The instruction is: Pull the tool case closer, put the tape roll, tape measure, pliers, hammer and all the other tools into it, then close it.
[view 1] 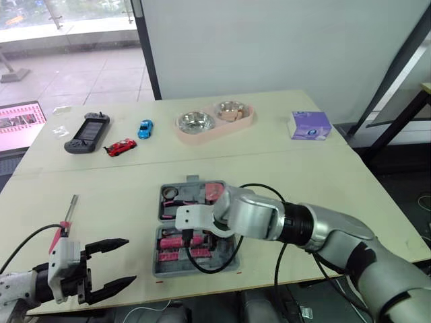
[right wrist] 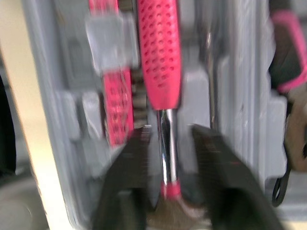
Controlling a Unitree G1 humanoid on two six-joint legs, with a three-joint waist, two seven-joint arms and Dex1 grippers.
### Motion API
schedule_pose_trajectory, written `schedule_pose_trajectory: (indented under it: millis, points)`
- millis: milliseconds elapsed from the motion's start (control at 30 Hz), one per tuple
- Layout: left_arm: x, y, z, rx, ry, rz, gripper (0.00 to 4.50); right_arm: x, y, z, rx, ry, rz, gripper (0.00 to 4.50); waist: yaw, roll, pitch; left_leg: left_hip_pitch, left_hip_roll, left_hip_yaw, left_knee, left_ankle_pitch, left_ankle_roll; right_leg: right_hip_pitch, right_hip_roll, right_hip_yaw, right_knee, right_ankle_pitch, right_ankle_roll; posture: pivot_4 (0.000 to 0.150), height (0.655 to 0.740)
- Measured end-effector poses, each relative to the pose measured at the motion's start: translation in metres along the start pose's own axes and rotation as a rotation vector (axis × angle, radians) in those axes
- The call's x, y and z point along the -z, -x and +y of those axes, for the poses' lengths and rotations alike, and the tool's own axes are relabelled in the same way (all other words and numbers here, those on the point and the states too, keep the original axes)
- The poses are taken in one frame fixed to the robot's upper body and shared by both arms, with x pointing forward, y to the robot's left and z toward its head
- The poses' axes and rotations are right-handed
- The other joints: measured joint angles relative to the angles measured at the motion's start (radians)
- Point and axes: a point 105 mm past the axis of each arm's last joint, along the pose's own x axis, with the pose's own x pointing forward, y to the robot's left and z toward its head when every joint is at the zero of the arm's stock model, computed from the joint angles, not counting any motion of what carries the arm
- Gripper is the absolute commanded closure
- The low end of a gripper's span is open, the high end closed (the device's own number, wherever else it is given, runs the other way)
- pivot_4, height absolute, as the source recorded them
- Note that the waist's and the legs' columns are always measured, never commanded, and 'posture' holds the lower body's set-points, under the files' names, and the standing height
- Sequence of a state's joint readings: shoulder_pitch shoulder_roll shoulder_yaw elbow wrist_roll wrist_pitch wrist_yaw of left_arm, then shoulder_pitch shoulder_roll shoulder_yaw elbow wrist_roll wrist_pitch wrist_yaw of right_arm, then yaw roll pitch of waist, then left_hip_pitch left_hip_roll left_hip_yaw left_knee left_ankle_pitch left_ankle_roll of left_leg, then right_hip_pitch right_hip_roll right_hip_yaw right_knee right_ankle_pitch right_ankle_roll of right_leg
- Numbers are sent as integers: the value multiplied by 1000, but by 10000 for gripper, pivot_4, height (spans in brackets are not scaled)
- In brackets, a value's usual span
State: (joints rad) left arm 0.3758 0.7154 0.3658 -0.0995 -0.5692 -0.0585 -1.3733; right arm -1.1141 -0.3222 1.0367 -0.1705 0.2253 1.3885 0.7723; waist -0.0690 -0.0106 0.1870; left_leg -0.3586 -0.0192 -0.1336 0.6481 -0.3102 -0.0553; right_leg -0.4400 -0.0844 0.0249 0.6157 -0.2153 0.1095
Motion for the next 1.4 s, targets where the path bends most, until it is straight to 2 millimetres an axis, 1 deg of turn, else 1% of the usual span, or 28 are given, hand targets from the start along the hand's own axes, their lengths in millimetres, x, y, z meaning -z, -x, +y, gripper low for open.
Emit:
schedule_pose_trajectory:
  millis: [167, 367, 433, 500, 533, 567, 633, 667, 700, 767, 933, 1067, 1200, 1400]
  points:
    - [0, 0, 1, 0, 0, -1, 0, -8, 9, -6, 9, -36, -66, 20248, 3, 0, 0, -1, 0, 0, 0, 0, 0, 0, 0, 0, 0, 0, 0, 1500, 7360]
    - [-1, -1, 2, 2, -3, 0, 0, -2, 17, -11, 18, -114, -150, 20248, 3, 0, 0, -1, 0, 0, 0, 0, 0, 0, 0, 0, -1, 0, 0, 1500, 7360]
    - [-3, -1, 3, 4, -7, 1, 0, -4, 18, -11, 30, -105, -217, 20248, 3, 0, 0, -1, 0, 0, 0, 0, 0, 0, 0, 0, 0, 0, 0, 1500, 7360]
    - [-4, -1, 4, 7, -14, 5, 0, -2, 17, -13, 36, -152, -287, 20248, 2, -1, 0, 0, 0, 0, 0, 0, 0, 0, 0, 0, 0, 0, 0, 1500, 7360]
    - [-5, -1, 5, 8, -18, 5, 0, 0, 16, -13, 35, -170, -301, 25674, 2, -1, 0, 0, 0, 1, 0, 0, 0, 0, 0, 0, 0, 0, 0, 1500, 7360]
    - [-6, -2, 6, 9, -23, 4, 0, 1, 16, -11, 31, -167, -347, 28202, 3, -1, -1, 0, 0, 0, 0, 0, 0, 1, 0, 0, -1, 0, 0, 1500, 7360]
    - [-6, -1, 7, 10, -12, 10, 0, 2, 12, -4, 6, -174, -451, 37766, 5, -1, -1, 0, 0, 1, 0, 0, 0, 2, 0, 0, -1, 0, 0, 1500, 7360]
    - [-7, -1, 8, 12, -14, 11, 0, 4, 8, 1, -11, -173, -502, 43654, 6, -1, -1, 0, 0, 1, 0, 0, 0, 2, 0, 0, -1, 0, 0, 1500, 7360]
    - [-7, -1, 8, 12, -16, 11, 0, 4, 5, 5, -22, -179, -535, 44397, 6, -2, -1, 0, 0, 1, 0, 0, 0, 2, 0, 0, -1, 0, 0, 1500, 7360]
    - [-9, -2, 10, 17, -22, 12, 0, 5, 1, 11, -30, -162, -607, 44397, 5, -1, -1, 1, 0, 1, 0, 0, 0, 2, 0, 0, -1, 0, 0, 1500, 7360]
    - [-11, -2, 12, 25, -23, 16, 0, 3, -5, 14, -31, -142, -687, 44397, 2, -1, -1, 2, 0, 1, 0, 0, 0, 3, 0, 0, -1, 0, 0, 1500, 7360]
    - [-11, -2, 12, 27, -20, 17, 0, 12, -17, 13, -8, -143, -664, 44397, 4, -2, -1, 2, 0, 1, 0, 0, 0, 3, 0, 0, -1, 0, 0, 1500, 7360]
    - [-10, -1, 11, 29, -5, 22, 0, 24, -33, 12, 8, -183, -612, 44397, 4, -1, -1, 2, 0, 1, 0, 0, 0, 3, 0, 0, -1, 0, 0, 1500, 7360]
    - [-12, -3, 10, 36, -10, 24, 0, 29, -39, 8, 35, -175, -585, 44397, 4, -2, -1, 4, 0, 1, 0, 0, 0, 5, 0, 0, -1, 0, 0, 1500, 7360]
